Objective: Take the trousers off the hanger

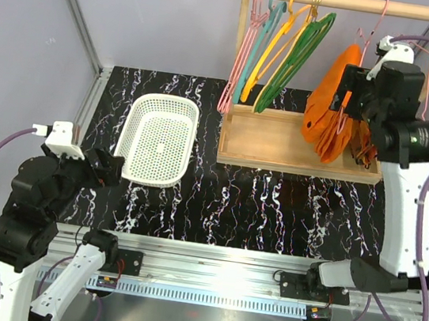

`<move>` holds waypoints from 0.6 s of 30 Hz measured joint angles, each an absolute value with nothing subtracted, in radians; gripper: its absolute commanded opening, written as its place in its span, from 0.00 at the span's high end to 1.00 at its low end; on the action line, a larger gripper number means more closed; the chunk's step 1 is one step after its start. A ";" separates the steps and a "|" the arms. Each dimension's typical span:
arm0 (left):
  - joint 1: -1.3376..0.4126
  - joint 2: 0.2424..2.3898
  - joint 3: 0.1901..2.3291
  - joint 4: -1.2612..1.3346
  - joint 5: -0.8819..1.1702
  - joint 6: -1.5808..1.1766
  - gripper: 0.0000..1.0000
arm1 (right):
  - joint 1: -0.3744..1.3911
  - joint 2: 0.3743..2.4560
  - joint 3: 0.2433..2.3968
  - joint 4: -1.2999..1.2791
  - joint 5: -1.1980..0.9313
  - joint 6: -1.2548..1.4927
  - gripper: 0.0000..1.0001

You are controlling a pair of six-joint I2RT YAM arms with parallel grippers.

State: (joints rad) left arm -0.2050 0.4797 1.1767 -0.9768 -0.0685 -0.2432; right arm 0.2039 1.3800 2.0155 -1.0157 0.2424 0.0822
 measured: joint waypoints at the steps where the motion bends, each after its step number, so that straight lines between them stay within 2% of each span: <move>1: -0.205 0.479 1.173 -0.980 -0.064 -0.243 0.01 | 0.204 1.405 2.027 -1.015 0.247 0.081 0.21; 5: -0.205 0.479 1.168 -0.990 -0.051 -0.243 0.01 | 0.197 1.476 2.056 -1.009 0.252 0.067 0.39; 8: -0.205 0.477 1.168 -0.994 -0.046 -0.243 0.01 | 0.171 1.512 2.056 -0.992 0.244 0.058 0.60; 10: -0.205 0.477 1.168 -0.994 -0.043 -0.243 0.01 | 0.152 1.530 2.056 -0.982 0.243 0.060 0.65; 12: -0.205 0.475 1.168 -0.994 -0.040 -0.243 0.01 | 0.141 1.542 2.055 -0.971 0.242 0.056 0.76; 17: -0.205 0.471 1.168 -0.994 -0.028 -0.242 0.01 | 0.132 1.543 2.053 -0.935 0.219 0.052 0.88; 18: -0.205 0.471 1.168 -0.994 -0.025 -0.242 0.01 | 0.129 1.542 2.050 -0.928 0.214 0.052 0.94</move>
State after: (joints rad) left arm -0.2050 0.4709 1.1679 -0.9943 -0.0246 -0.2424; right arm 0.1287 1.5425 2.0499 -0.9279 0.2138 0.0521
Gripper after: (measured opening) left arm 0.987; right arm 0.140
